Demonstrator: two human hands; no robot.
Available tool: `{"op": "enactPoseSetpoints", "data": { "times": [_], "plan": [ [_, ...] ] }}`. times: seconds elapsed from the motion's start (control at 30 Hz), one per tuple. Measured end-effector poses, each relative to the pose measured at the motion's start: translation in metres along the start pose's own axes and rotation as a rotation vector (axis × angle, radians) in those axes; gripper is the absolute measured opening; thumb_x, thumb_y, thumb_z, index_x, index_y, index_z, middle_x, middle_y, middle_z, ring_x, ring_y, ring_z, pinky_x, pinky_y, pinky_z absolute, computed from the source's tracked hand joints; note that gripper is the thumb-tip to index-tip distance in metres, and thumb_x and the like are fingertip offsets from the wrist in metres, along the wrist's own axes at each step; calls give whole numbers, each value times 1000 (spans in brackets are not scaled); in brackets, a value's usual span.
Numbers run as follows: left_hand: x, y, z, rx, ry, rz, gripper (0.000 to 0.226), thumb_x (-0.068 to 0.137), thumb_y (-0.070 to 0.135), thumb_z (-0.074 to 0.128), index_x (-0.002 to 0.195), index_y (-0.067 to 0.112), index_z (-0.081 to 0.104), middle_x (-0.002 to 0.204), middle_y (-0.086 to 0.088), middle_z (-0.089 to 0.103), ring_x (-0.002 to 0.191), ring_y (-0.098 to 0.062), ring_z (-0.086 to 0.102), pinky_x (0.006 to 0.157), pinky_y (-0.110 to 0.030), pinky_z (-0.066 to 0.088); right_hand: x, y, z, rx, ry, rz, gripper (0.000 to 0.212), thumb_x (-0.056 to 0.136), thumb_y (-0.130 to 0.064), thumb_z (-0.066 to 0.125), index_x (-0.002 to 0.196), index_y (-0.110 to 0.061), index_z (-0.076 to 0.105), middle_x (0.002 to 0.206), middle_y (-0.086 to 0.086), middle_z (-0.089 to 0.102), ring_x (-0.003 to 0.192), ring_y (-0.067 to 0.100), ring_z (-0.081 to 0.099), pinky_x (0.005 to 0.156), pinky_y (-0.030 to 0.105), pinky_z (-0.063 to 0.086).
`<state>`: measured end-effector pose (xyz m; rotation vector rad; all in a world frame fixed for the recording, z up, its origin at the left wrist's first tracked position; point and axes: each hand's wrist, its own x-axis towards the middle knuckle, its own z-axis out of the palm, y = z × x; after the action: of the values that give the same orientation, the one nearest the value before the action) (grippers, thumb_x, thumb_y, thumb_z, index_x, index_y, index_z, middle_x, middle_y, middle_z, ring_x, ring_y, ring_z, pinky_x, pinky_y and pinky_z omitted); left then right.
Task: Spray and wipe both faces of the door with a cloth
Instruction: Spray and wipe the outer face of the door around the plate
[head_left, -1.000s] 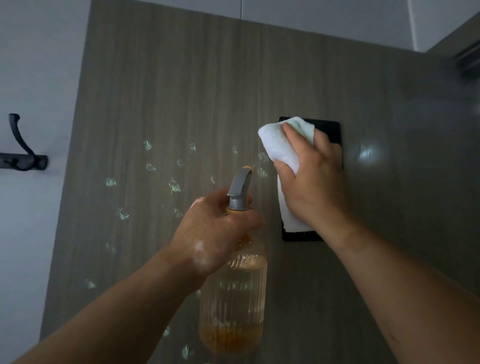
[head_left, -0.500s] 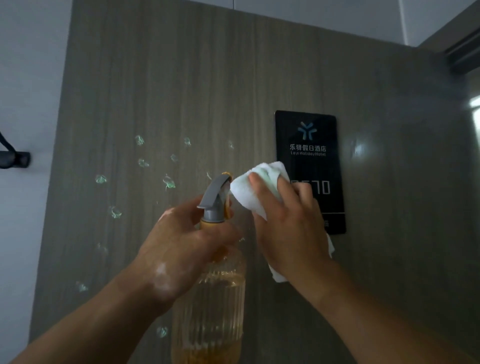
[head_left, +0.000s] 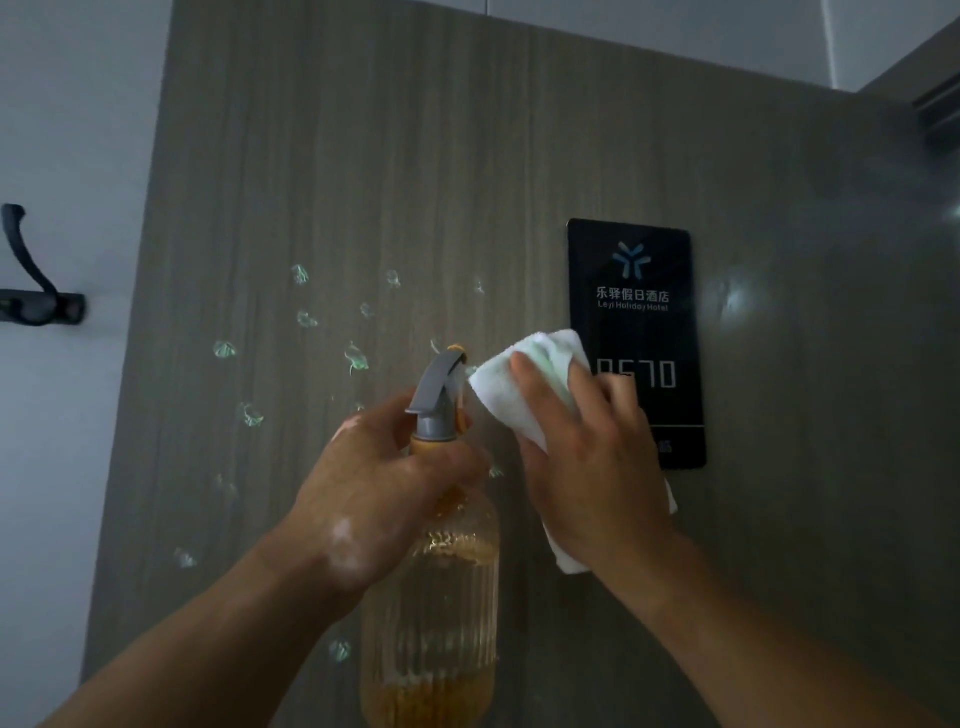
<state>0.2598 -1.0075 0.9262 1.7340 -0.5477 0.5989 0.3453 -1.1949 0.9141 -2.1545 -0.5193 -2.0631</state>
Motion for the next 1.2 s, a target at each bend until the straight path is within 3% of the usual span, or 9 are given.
{"op": "enactPoseSetpoints", "data": {
  "times": [0.17,0.3,0.43,0.57,0.67,0.77,0.87,1.03,1.2],
  "plan": [
    [0,3,-2,-18,22,-19,23,72,30,82,95,26,75,84,-8,77,82,-30,76,80,-53,62,20,3,-13,127,2,50,63,95,-32,68,154,-26,45,128,5,56,103,27,46,84,46,52],
    [1,7,-4,-1,23,-27,32,70,28,78,102,23,73,87,-5,77,81,-24,75,72,-38,61,51,5,-23,173,37,113,62,97,-36,64,155,-27,43,134,7,55,110,31,45,88,45,47],
    [2,11,-7,32,45,-14,23,77,21,77,100,24,72,88,-4,76,82,-24,75,69,-33,61,83,9,-23,151,29,146,62,99,-36,62,157,-31,40,144,7,51,120,33,44,98,43,43],
    [2,11,-14,49,61,15,24,78,22,78,101,25,72,88,-2,77,77,-21,74,68,-33,61,122,-1,-16,105,-3,77,60,100,-37,59,156,-34,40,149,4,48,117,35,44,98,47,44],
    [1,11,-19,61,71,18,21,77,28,80,97,26,73,84,-3,77,75,-20,75,76,-43,63,128,-16,-1,46,-6,6,59,98,-32,60,154,-33,44,145,6,51,112,37,45,93,48,49],
    [-1,9,-25,52,74,7,15,76,26,79,90,27,75,83,-4,78,76,-23,76,79,-50,63,83,-21,5,37,5,-67,64,90,-24,67,151,-30,48,140,8,54,106,33,45,85,46,50],
    [-6,6,-28,69,60,11,10,75,26,76,85,29,75,81,-5,78,74,-24,75,76,-47,63,21,-23,4,45,-4,-159,67,86,-23,75,148,-28,51,136,9,56,103,28,47,79,42,52],
    [-11,2,-28,65,73,-32,20,71,29,76,91,27,73,81,0,78,73,-18,75,73,-40,62,57,-20,9,40,48,-131,63,86,-25,74,147,-28,55,134,10,59,99,33,47,80,44,50],
    [-8,-5,-28,74,89,-52,27,77,25,78,102,29,72,84,0,78,79,-22,76,78,-45,63,114,-25,13,44,55,-69,57,92,-27,66,148,-31,54,137,7,58,101,35,48,85,45,48]
  ]
}}
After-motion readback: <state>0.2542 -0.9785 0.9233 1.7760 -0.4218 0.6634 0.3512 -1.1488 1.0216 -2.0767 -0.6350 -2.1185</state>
